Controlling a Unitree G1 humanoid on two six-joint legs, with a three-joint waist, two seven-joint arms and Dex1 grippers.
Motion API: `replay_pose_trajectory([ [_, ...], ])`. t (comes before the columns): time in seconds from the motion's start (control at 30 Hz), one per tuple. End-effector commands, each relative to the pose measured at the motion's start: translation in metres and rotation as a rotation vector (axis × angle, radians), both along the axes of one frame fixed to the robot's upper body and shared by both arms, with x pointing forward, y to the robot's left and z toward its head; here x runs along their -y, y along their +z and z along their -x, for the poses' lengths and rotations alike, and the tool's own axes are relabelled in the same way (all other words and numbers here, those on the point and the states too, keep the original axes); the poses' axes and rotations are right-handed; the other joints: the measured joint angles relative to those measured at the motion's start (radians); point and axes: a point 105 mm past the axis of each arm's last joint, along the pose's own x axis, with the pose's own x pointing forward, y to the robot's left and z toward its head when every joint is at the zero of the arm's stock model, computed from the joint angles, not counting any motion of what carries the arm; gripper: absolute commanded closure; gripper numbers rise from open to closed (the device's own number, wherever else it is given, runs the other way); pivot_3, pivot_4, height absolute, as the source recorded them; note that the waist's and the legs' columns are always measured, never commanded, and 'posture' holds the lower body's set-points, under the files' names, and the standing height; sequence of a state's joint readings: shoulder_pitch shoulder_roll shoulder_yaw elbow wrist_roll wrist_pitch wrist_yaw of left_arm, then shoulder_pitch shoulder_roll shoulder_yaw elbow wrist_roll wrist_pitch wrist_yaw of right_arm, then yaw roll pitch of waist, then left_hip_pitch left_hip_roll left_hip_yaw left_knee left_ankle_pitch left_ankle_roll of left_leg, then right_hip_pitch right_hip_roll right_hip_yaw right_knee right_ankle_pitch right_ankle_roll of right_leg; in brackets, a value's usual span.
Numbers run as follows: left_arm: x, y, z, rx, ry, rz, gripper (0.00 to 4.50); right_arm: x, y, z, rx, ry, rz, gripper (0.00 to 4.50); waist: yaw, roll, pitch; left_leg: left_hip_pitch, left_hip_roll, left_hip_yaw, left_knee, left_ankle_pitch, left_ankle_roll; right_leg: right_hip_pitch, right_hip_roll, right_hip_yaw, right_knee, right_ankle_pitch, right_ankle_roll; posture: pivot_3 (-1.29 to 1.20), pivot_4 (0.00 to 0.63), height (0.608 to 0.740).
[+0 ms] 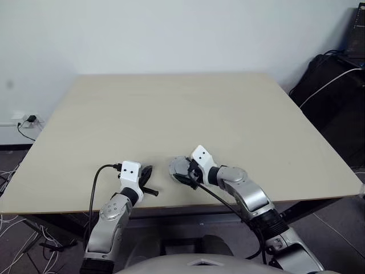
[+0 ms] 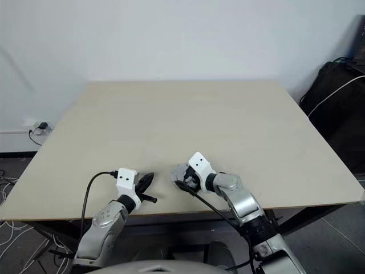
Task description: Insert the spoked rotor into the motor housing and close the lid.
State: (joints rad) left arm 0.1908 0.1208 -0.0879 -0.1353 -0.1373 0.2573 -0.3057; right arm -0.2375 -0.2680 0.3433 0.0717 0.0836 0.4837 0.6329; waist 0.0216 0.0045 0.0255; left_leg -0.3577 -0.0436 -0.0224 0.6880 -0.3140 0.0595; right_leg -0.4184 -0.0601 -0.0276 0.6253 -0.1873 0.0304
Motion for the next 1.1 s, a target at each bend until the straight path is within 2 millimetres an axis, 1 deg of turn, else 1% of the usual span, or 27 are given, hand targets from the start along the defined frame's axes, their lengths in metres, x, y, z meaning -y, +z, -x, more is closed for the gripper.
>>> replay_pose_trajectory([
  [0.03,0.002,0.017,-0.006,0.066,-0.008,0.010,4.50,0.001,0.012,-0.012,0.053,-0.021,-0.014,0.03,-0.001,0.000,0.000,0.000,0.000,0.000,0.000,0.000,0.000,0.000,0.000,0.000,0.000,0.000,0.000,0.00,0.000,0.740],
  [0.13,0.003,0.018,-0.006,0.068,-0.008,0.011,4.50,0.003,0.011,-0.014,0.063,-0.037,-0.006,0.03,-0.001,0.000,0.000,0.000,0.000,0.000,0.000,0.000,0.000,0.000,0.000,0.000,0.000,0.000,0.000,0.00,0.000,0.740],
  [0.23,0.002,0.018,-0.006,0.068,-0.007,0.011,4.50,0.002,0.014,-0.013,0.061,-0.041,-0.037,0.67,-0.002,0.000,0.000,0.000,0.000,0.000,0.000,0.000,0.000,0.000,0.000,0.000,0.000,0.000,0.000,0.00,0.000,0.740],
  [0.3,0.002,0.017,-0.006,0.067,-0.007,0.010,4.50,0.001,0.017,-0.012,0.069,-0.042,-0.048,1.28,-0.002,0.000,0.000,0.000,0.000,0.000,0.000,0.000,0.000,0.000,0.000,0.000,0.000,0.000,0.000,0.00,0.000,0.740],
  [0.43,0.002,0.017,-0.006,0.064,-0.007,0.010,4.50,0.000,0.020,-0.011,0.086,-0.045,-0.059,1.31,-0.001,0.000,0.000,0.000,-0.001,0.000,0.000,0.000,0.000,0.000,0.000,0.000,0.000,0.000,0.000,0.00,0.000,0.740],
  [0.67,0.002,0.016,-0.006,0.062,-0.008,0.011,4.50,-0.002,0.020,-0.010,0.093,-0.051,-0.051,1.31,-0.001,0.000,0.000,0.000,0.000,0.000,0.000,0.000,0.000,0.000,0.000,0.000,0.000,0.000,0.000,0.00,0.000,0.740],
  [0.8,0.003,0.017,-0.006,0.064,-0.007,0.011,4.50,-0.004,0.018,-0.009,0.089,-0.045,-0.027,1.31,-0.001,0.000,0.000,0.000,0.000,0.000,0.000,0.000,0.000,0.000,0.000,0.000,0.000,0.000,0.000,0.00,0.000,0.740],
  [1.1,0.003,0.017,-0.007,0.068,-0.001,0.013,4.50,-0.002,0.010,-0.011,0.068,-0.061,0.041,1.31,-0.002,0.000,0.000,0.001,0.000,0.000,0.000,0.000,0.000,0.001,0.000,0.000,0.000,0.000,0.000,0.00,0.000,0.740],
])
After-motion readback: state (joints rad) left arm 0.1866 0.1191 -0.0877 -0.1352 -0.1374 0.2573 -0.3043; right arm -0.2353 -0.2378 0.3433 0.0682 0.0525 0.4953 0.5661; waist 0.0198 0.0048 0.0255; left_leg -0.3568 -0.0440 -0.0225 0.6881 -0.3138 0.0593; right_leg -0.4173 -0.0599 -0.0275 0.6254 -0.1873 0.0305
